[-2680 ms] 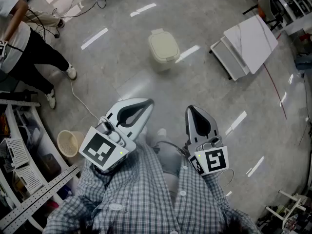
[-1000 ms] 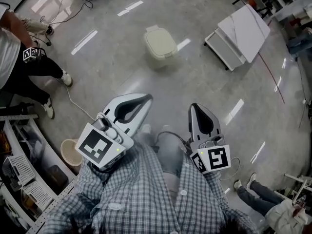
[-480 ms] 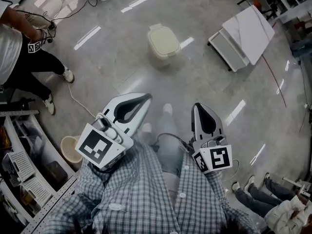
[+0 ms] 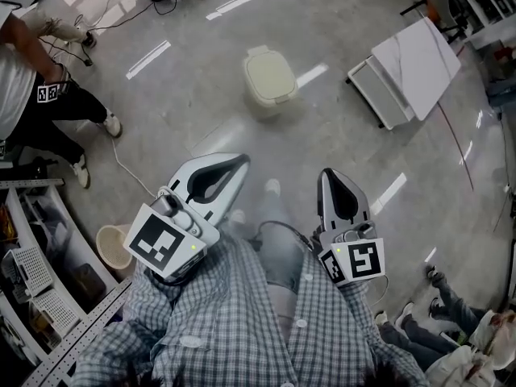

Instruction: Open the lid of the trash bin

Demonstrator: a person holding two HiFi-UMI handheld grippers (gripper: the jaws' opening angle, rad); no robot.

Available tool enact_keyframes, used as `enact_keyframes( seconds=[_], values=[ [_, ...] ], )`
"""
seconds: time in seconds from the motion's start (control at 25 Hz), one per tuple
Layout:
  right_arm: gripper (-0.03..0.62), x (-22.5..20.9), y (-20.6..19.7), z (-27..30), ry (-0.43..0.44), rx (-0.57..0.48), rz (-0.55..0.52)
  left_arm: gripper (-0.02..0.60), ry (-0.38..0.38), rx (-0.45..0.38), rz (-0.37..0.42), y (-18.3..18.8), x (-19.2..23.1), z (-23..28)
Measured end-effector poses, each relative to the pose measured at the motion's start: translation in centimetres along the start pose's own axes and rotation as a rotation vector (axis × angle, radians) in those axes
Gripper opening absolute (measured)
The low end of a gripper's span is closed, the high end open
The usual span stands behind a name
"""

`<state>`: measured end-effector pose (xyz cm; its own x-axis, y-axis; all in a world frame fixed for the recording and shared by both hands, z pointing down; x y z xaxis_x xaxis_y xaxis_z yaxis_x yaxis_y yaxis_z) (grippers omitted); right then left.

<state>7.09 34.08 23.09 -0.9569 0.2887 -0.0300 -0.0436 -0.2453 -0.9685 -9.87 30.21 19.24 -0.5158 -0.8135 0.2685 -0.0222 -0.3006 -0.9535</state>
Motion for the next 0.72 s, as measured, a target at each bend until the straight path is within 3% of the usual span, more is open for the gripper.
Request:
enact_keyframes(
  seconds=[0.24,0.72],
  values=[
    [0.018,-3.4,0.6,2.2,0.029,-0.005,0.004,0.005,0.031,-0.008,0.01,1.3,0.8,3.1],
    [0.018,-7.2,2.3,6.9,0.153,-0.017,0.003,0.005,0.17,-0.018,0.0,3.0,2.2,5.6]
  ],
)
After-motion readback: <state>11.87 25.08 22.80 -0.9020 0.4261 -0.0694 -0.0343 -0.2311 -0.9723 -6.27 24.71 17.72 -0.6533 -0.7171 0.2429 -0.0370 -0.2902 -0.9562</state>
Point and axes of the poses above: the fingertips, and each gripper's own axes: z forward along the fingers, x to its left, y out of its top, the point moved 3 cm from there along -z, backward along the fingers, and after that the axes turned 2 degrees about -z, right-handed, at the moved point
